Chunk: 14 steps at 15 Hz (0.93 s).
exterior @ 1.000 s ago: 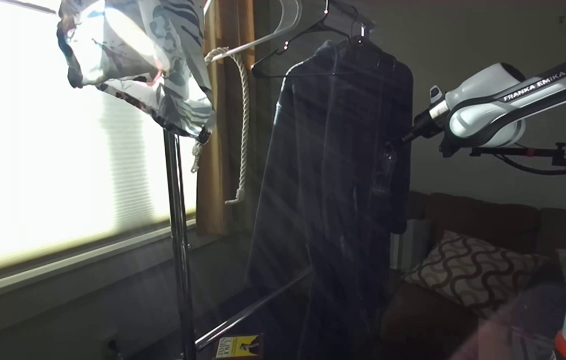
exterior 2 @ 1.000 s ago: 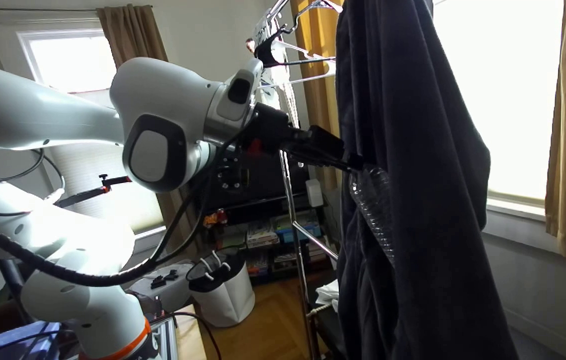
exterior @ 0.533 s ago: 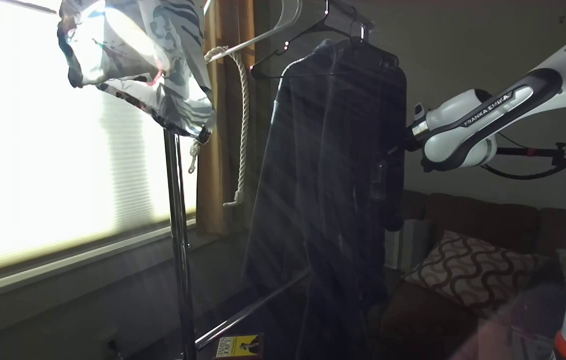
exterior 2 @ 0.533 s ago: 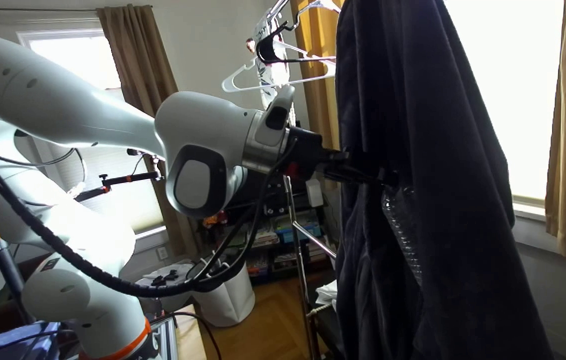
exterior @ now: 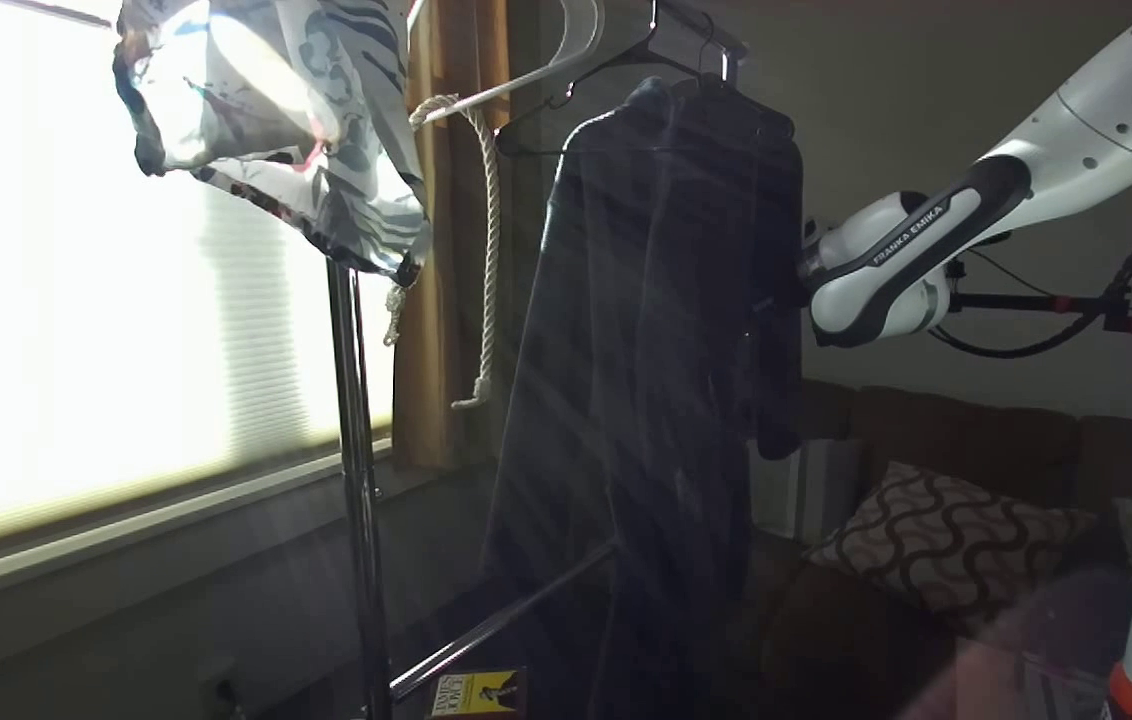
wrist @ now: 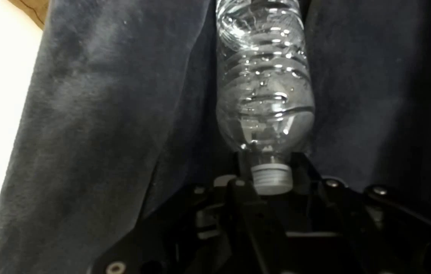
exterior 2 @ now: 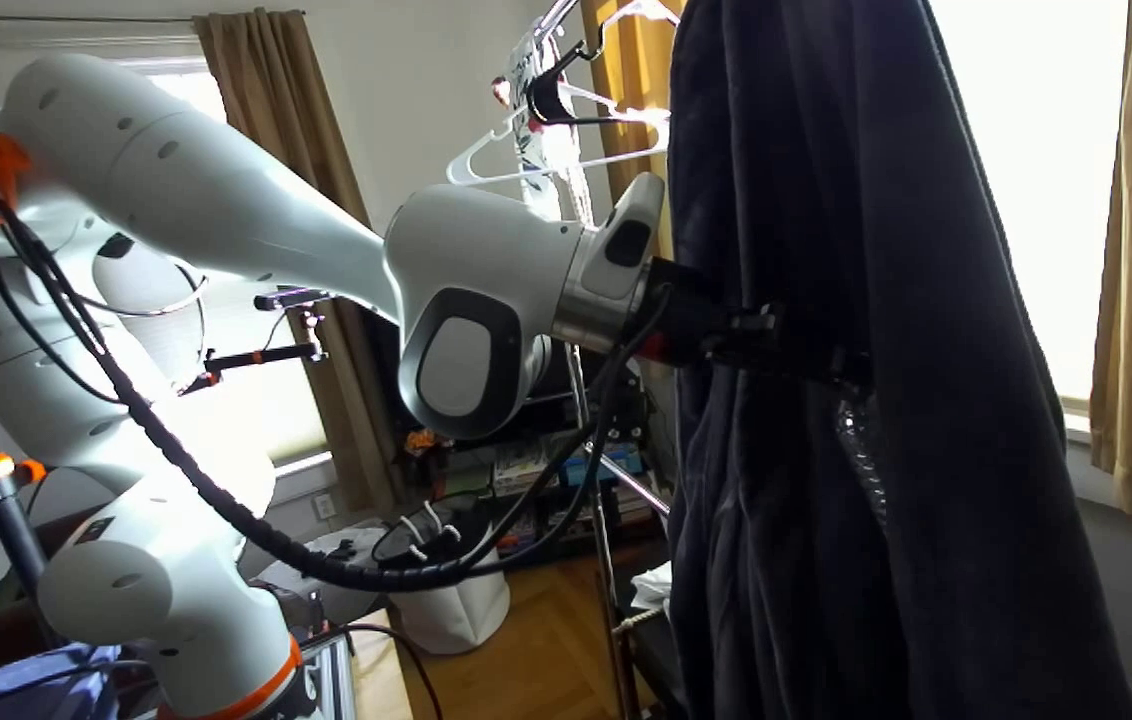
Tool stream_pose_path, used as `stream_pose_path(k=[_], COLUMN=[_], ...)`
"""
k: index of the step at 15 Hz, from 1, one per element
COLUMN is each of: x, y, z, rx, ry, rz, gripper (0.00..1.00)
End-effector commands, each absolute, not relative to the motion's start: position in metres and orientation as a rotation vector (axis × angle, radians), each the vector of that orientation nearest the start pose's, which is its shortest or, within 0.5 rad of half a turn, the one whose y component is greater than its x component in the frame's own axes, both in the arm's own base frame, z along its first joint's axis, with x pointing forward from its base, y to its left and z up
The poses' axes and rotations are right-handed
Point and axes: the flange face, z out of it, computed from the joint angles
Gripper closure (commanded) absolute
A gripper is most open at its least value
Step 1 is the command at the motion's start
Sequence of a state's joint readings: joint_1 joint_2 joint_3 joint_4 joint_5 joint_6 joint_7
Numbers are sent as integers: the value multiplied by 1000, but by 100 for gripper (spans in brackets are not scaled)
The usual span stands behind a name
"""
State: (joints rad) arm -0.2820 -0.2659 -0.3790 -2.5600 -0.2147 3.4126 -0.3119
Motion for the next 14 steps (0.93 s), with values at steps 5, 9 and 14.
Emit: stream_pose_path(k=[5,9,14], x=[355,329,328], y=[-267,-268,-277], z=[558,595,583], rx=[-2830,-2716,-2774], ry=[383,398,426], rz=[-1986,-2122,-1995], gripper=[92,92,92])
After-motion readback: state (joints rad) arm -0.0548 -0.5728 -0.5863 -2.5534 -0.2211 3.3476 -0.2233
